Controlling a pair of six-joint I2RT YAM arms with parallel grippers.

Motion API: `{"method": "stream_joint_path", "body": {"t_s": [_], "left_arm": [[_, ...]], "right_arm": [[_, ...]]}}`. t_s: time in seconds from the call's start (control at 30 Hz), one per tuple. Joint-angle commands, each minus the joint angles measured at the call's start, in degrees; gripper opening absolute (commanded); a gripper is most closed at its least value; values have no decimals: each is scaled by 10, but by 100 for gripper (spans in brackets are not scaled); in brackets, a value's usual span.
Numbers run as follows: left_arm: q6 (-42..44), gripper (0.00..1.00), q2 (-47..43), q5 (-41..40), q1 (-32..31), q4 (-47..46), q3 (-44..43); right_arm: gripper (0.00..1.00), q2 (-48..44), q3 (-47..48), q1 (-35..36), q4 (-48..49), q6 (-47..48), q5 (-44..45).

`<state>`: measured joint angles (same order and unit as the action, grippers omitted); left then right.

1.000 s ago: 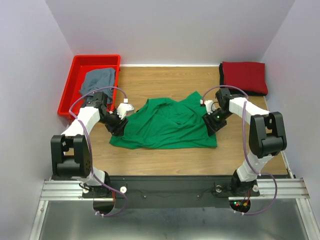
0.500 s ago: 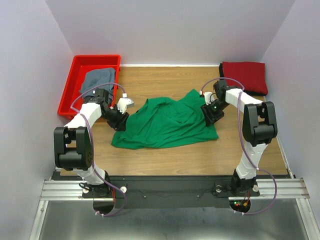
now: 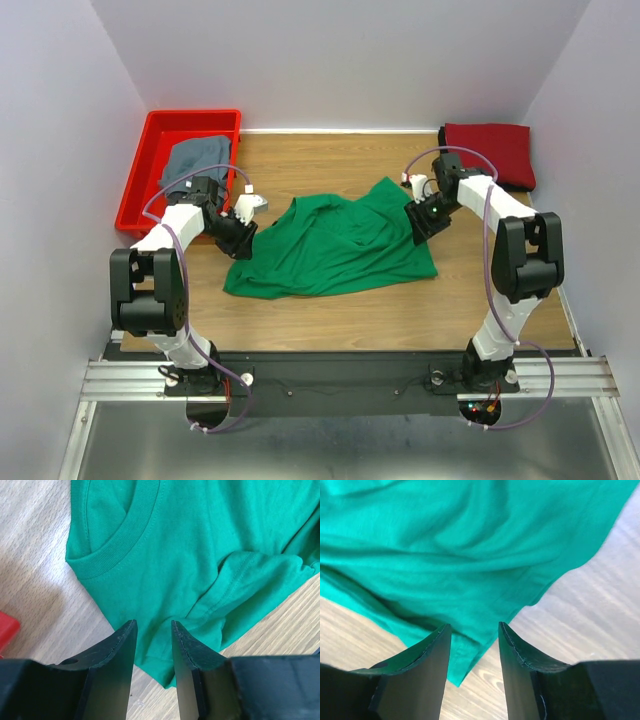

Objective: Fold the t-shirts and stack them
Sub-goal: Flatten the tshirt out

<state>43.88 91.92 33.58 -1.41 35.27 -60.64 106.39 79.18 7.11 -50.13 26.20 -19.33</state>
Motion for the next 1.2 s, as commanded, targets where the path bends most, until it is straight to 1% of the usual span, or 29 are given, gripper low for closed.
{"method": "stream_joint_path", "body": {"t_s": [0.0,0.3,0.47,0.53,0.6,0.67,0.73,0.77,0.87,0.9,0.97,1.0,1.17], "left_arm": [[-6,45,-9,18,2,-5,-4],[-2,45,-32,14,2,-2,18],[-1,45,-48,10,2,-5,36],[-1,45,-52,12,2,-5,42],[0,45,-53,12,2,-5,46],[1,45,-57,12,2,-5,49],[1,45,-63,13,2,-7,53],[1,45,-65,14,2,-7,54],[2,43,-72,18,2,-3,54],[4,43,-75,20,2,0,54],[10,41,-82,25,2,9,56],[13,41,-85,25,2,9,57],[22,40,-100,21,2,18,66]], "right_arm": [[49,-19,-22,4,-17,18,-25],[50,6,-61,10,-29,23,-60],[49,-20,-62,9,-44,31,-68],[47,-28,-61,10,-58,38,-69],[42,-41,-61,9,-72,52,-76],[40,-48,-70,9,-95,69,-79],[36,-50,-82,10,-117,84,-83],[32,-53,-98,10,-123,97,-83],[25,-64,-124,10,-125,107,-83],[18,-68,-136,10,-125,110,-83],[9,-79,-144,10,-131,112,-85],[1,-82,-152,10,-133,115,-88],[1,-119,-182,10,-144,129,-87]]}}
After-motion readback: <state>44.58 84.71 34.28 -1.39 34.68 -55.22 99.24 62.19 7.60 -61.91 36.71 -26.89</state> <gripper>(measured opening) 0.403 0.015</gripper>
